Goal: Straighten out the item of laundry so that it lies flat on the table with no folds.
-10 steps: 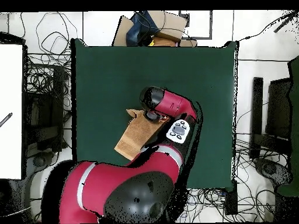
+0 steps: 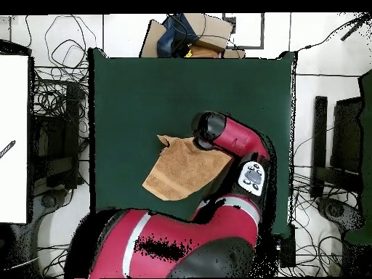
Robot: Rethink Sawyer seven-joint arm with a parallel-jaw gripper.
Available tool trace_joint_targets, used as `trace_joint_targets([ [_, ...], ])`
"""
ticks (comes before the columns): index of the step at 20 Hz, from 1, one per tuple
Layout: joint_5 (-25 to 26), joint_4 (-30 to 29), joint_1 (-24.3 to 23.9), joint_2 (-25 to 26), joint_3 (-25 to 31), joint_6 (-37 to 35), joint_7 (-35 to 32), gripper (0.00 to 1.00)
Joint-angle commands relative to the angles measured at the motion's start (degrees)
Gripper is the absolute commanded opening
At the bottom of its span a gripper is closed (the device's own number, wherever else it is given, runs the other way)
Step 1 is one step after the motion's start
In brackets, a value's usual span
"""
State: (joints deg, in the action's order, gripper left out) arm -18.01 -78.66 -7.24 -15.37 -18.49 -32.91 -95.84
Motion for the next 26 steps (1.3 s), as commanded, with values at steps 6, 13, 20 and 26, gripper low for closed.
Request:
trace_joint_targets([
  [6, 5.0, -4.1, -0.3, -4.3, 8.8, 1.4, -1.9, 1.00],
  [13, 5.2, -4.7, -0.4, -4.8, 9.4, 2.6, -2.4, 1.00],
  [20, 5.0, -5.4, -0.8, -5.0, 10.8, 5.1, -2.8, 1.00],
  [26, 5.1, -5.0, -0.3, -4.7, 10.2, 5.8, -4.0, 1.00],
])
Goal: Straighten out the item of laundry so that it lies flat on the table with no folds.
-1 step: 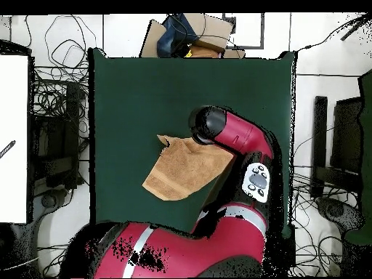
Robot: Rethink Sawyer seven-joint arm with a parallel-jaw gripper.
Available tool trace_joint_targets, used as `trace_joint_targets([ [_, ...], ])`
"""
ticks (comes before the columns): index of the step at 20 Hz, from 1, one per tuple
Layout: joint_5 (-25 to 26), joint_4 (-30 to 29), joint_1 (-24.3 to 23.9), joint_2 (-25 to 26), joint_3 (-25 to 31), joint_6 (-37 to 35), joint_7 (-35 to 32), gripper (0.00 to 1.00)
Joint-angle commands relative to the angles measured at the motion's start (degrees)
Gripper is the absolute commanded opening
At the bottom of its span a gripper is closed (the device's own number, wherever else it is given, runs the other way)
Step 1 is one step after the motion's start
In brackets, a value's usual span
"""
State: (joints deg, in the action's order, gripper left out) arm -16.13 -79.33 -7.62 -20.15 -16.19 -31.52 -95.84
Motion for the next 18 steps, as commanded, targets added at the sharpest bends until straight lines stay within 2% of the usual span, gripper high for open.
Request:
trace_joint_targets([
  [1, 3.3, -4.1, 0.0, 0.2, 7.9, 4.5, -3.9, 1.00],
  [13, 2.9, -3.2, 0.4, 0.2, 7.8, 4.9, -4.6, 1.00],
  [18, 2.5, -5.2, 1.5, -0.6, 8.2, 5.0, -5.6, 1.00],
])
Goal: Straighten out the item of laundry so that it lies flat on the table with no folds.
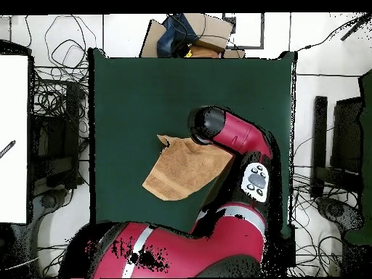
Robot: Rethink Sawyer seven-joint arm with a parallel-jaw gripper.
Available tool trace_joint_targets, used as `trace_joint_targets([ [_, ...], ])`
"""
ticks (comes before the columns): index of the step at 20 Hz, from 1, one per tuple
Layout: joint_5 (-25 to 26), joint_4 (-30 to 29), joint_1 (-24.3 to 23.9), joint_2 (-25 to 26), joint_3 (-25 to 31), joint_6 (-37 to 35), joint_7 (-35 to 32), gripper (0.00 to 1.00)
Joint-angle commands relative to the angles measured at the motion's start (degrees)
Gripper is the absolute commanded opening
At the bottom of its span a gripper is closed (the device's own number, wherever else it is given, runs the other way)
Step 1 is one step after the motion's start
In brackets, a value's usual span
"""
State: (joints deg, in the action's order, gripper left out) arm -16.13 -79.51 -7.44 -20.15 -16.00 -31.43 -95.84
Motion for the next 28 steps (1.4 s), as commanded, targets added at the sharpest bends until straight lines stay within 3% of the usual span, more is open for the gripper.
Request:
trace_joint_targets([
  [1, 2.3, -5.5, 1.6, -0.7, 8.1, 5.3, -6.0, 1.00],
  [21, 1.6, -10.2, 3.0, -0.8, 9.2, 10.6, -7.8, 1.00],
  [28, 1.7, -12.9, 3.7, -3.0, 8.8, 10.0, -7.8, 1.00],
])
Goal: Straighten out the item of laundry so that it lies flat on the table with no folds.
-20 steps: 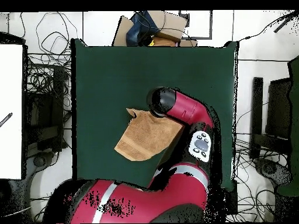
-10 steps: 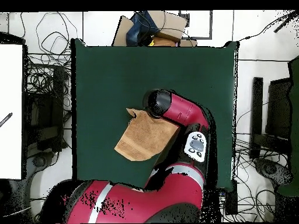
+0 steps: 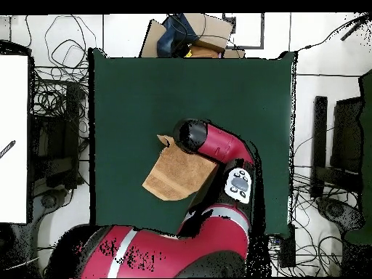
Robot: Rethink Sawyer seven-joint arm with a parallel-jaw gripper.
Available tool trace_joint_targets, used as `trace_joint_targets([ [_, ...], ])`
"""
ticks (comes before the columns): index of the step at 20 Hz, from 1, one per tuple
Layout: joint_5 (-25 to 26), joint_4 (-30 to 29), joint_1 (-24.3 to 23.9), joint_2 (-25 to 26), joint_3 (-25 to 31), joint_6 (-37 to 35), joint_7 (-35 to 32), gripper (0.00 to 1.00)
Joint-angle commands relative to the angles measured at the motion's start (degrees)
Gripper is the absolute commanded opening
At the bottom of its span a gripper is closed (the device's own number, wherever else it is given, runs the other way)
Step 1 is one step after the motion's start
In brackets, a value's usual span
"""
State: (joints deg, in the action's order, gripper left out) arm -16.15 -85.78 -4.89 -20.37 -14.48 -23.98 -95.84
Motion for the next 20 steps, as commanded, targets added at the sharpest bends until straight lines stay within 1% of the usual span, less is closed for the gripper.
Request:
trace_joint_targets([
  [1, 1.7, -7.2, 1.0, -3.1, 7.5, 2.6, -7.7, 1.00],
  [7, 2.0, -10.3, 0.6, -5.1, 7.8, 3.5, -7.4, 1.00],
  [13, 2.9, -12.9, -1.4, -7.6, 9.0, 4.5, -5.7, 1.00],
  [20, 2.7, -11.9, -0.5, -10.3, 7.1, -1.2, -5.3, 1.00],
])
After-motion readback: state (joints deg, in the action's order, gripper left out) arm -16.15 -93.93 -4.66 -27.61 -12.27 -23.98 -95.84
